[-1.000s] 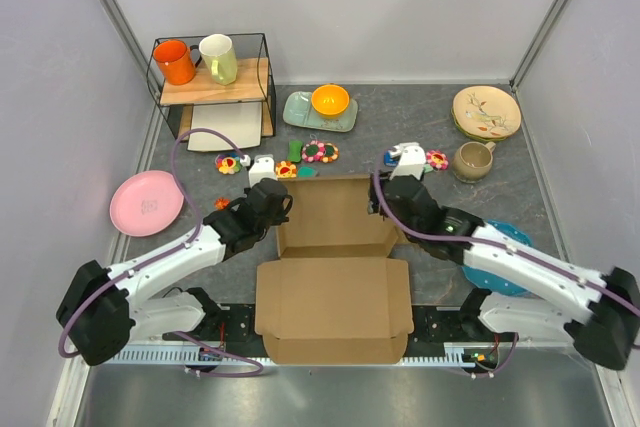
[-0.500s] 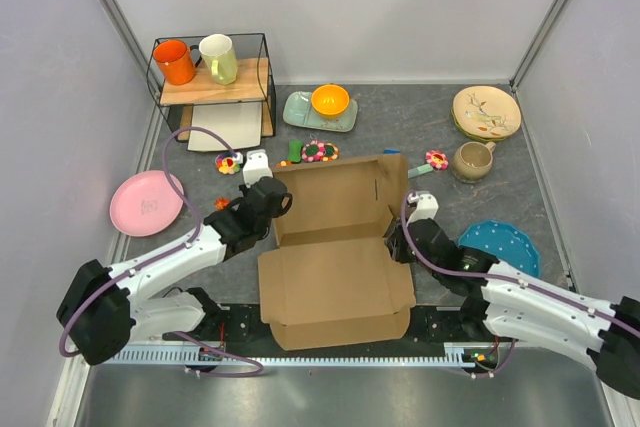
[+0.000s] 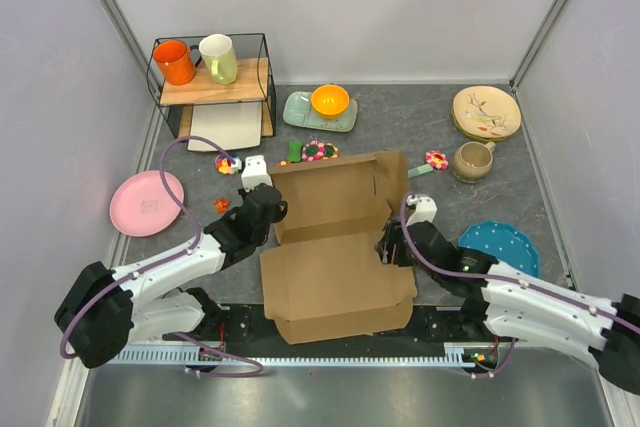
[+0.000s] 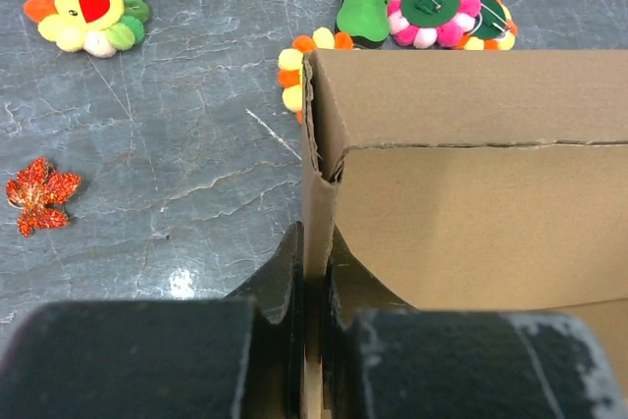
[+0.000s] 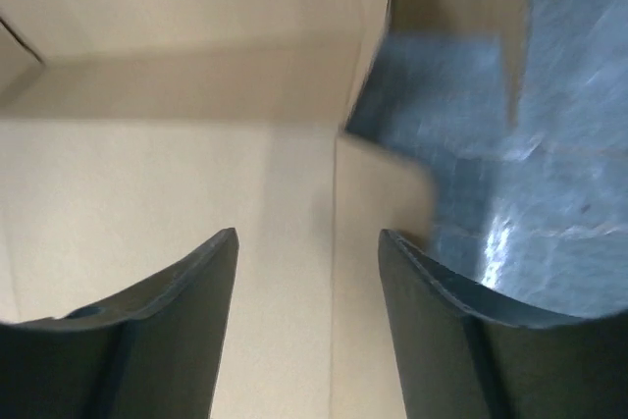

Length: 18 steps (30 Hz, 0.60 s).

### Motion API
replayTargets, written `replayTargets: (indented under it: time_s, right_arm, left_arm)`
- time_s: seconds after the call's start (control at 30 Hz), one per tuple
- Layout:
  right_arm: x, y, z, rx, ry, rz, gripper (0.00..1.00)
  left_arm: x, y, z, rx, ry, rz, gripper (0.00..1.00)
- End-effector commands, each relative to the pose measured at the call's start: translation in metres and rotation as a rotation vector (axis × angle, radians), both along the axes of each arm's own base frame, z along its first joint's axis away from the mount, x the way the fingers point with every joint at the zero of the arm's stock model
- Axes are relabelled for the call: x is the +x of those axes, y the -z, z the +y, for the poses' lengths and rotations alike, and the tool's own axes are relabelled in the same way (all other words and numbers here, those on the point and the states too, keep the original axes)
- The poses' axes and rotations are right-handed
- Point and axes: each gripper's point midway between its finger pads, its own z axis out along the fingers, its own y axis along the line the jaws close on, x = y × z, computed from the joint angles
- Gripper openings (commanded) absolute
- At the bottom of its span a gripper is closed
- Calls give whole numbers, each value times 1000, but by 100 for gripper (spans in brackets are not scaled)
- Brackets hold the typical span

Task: Fold the paper box

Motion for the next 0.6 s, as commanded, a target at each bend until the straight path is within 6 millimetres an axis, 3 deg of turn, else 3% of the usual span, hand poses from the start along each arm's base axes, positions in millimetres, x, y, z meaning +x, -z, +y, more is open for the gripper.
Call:
replayTargets:
  time_s: [0.0, 0.1, 0.23, 0.47, 0.57]
  right_arm:
    - [34, -91, -18, 35, 140, -234, 73]
    - [46, -128, -42, -33, 231, -329, 77]
    - [56, -145, -60, -122, 294, -393, 77]
    - [74, -104, -68, -281, 356, -332, 77]
    - [83, -95, -62, -273, 344, -318, 77]
  left_arm:
    - [15, -30, -5, 9, 0, -87, 2]
    - [15, -32, -4, 28, 5, -92, 2]
    - [16, -34, -4, 46, 14, -97, 2]
    - [17, -34, -7, 50, 29, -92, 2]
    - [16, -33, -7, 50, 35, -90, 2]
